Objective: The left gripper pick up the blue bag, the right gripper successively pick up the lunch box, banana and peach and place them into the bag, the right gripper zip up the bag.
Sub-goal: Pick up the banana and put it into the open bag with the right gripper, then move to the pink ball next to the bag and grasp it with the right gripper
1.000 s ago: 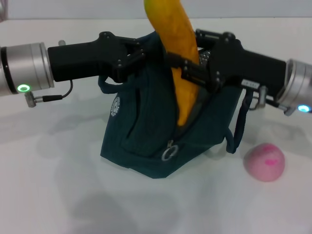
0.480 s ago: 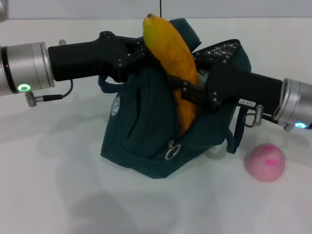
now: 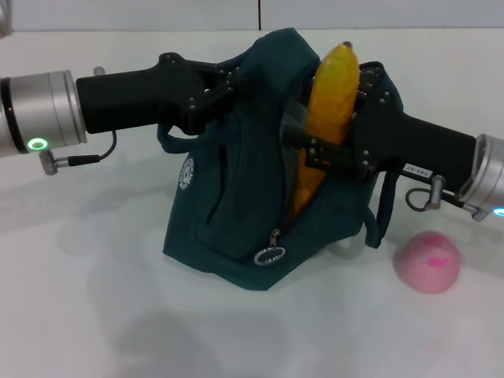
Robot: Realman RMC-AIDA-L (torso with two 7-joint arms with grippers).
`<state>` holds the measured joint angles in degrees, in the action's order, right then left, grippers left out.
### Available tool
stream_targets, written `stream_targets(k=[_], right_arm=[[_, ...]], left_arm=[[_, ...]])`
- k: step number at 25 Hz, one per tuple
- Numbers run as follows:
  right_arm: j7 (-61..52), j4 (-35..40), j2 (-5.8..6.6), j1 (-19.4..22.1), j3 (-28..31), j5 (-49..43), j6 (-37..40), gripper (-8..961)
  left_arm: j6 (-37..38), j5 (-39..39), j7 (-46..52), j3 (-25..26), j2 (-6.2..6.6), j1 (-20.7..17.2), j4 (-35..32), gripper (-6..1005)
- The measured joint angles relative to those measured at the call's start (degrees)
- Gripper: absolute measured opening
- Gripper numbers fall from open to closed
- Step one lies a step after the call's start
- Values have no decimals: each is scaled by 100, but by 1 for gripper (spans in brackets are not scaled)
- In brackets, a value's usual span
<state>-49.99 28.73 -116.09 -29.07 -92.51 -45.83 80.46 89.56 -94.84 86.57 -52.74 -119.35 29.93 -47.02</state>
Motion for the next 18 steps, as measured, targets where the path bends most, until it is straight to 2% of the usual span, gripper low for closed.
stream_targets(k=[1, 14, 18], right_arm=[[0, 25, 2, 22, 0, 2, 4, 681], [-146, 266, 64, 357, 162, 378, 25, 664], [-464, 277, 139, 374, 256, 301, 44, 659]], left_arm=[[0, 0, 0, 0, 0, -1, 0, 37], [0, 1, 0, 9, 23, -25, 0, 37], [0, 2, 0, 10, 26, -24, -8, 37]])
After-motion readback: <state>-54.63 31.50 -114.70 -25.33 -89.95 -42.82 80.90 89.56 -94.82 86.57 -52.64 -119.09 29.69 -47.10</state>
